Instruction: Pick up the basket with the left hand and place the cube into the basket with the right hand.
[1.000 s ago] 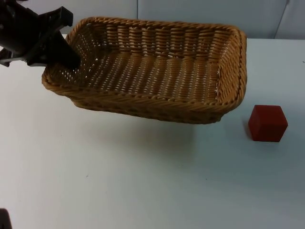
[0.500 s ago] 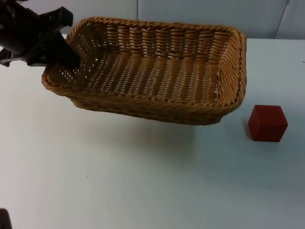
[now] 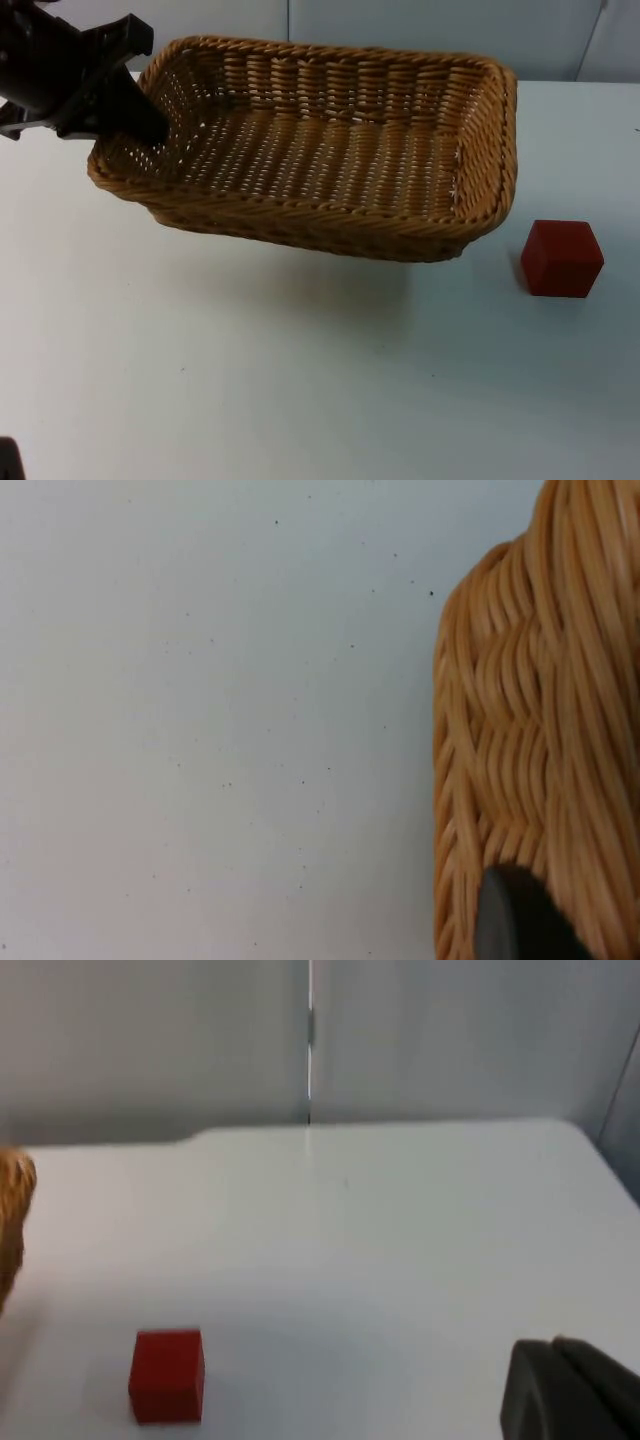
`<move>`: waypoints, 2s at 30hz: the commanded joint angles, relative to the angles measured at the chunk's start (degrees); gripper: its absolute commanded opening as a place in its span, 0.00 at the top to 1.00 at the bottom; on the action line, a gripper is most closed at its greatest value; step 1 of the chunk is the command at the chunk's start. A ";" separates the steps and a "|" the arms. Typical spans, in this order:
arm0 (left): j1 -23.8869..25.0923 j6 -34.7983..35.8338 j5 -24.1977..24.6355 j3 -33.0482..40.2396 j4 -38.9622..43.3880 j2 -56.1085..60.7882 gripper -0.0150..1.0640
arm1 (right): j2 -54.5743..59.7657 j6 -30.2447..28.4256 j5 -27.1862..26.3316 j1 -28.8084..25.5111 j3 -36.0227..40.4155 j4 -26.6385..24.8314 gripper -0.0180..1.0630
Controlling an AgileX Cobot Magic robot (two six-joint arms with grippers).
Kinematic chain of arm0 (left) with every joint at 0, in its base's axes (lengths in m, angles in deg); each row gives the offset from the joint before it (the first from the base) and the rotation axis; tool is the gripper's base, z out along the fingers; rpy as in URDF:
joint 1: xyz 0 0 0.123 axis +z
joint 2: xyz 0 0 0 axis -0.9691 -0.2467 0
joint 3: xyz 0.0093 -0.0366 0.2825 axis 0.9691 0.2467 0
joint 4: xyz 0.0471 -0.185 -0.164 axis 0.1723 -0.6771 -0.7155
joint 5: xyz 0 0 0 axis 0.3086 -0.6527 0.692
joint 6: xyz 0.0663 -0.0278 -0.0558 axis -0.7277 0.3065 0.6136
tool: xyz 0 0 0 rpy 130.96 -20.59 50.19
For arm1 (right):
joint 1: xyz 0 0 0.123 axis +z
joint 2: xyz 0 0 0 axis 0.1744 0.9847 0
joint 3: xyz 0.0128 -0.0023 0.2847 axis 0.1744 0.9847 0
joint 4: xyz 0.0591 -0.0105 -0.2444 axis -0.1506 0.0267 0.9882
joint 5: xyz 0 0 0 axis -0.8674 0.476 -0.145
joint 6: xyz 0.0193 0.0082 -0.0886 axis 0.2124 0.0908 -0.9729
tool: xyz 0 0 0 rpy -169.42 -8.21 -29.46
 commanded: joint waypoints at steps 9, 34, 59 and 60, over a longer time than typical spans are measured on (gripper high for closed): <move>-0.04 0.38 1.37 0.00 -2.27 0.79 0.99 | 34.10 2.10 -15.81 0.09 -13.42 3.66 0.99; -0.04 0.38 1.37 0.00 -2.27 0.79 0.99 | 90.17 0.88 -8.91 13.27 -29.29 -5.28 0.08; -0.04 0.38 1.36 0.00 -2.27 0.79 0.99 | 102.32 12.42 -21.71 13.94 -32.02 7.53 0.98; -0.04 0.38 1.36 0.00 -2.27 0.79 0.99 | 101.53 16.65 -18.36 13.94 -34.87 12.69 0.98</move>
